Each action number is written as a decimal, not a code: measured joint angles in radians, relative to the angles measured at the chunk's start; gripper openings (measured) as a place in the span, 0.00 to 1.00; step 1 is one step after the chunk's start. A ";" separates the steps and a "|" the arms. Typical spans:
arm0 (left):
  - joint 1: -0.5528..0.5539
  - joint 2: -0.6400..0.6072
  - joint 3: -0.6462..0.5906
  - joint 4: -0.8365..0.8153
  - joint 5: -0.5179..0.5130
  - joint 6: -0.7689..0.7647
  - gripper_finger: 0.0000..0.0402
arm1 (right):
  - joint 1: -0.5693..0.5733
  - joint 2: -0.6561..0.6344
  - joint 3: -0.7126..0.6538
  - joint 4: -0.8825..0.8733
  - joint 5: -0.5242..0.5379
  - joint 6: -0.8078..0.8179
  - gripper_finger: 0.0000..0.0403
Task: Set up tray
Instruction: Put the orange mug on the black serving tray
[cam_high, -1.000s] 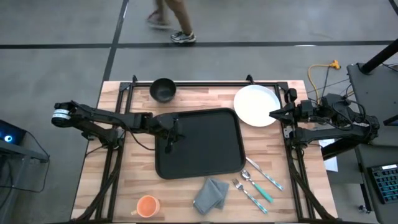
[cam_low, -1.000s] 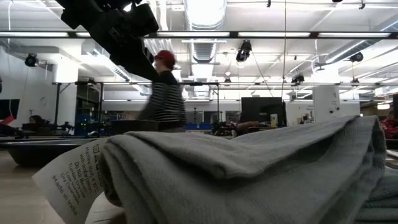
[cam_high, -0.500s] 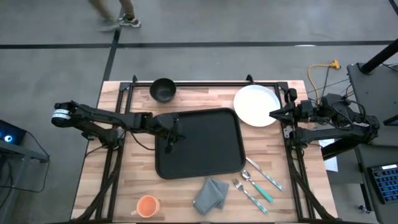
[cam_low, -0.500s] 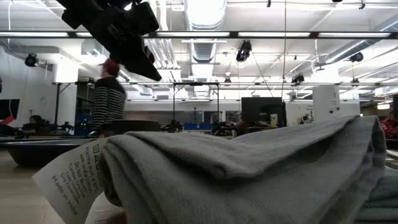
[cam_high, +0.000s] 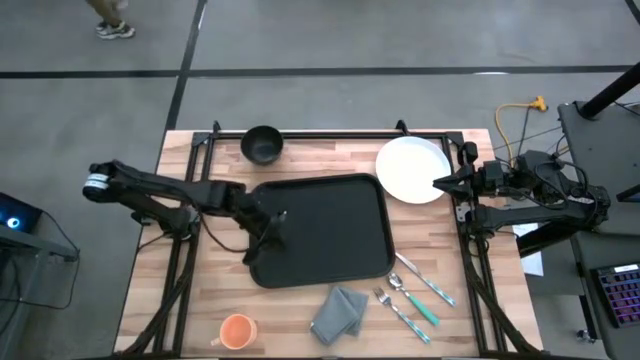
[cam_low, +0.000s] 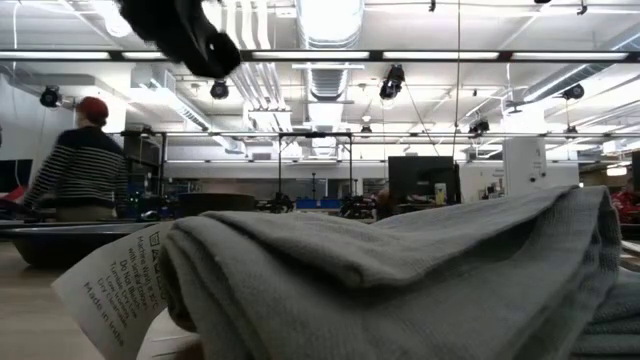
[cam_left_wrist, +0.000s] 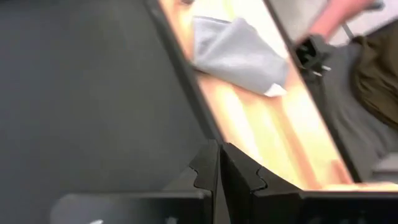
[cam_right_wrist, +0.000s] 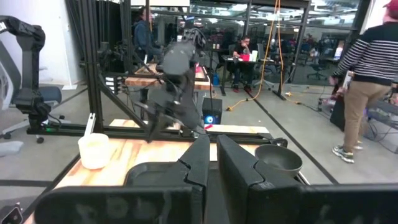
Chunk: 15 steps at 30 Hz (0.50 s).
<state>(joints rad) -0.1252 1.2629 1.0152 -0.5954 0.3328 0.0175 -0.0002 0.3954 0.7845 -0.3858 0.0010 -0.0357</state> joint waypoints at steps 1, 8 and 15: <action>-0.022 0.000 0.026 -0.037 0.000 -0.002 0.00 | 0.000 0.000 0.000 0.000 0.000 -0.001 0.06; -0.220 0.000 0.173 -0.207 -0.184 -0.030 0.00 | 0.000 0.000 0.000 0.000 0.000 0.001 0.06; -0.379 0.000 0.216 -0.242 -0.283 -0.174 0.00 | 0.000 0.000 0.000 0.000 0.000 0.000 0.06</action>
<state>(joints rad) -0.5046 1.2629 1.2309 -0.8370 0.0500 -0.1570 -0.0006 0.3954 0.7849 -0.3855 0.0010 -0.0357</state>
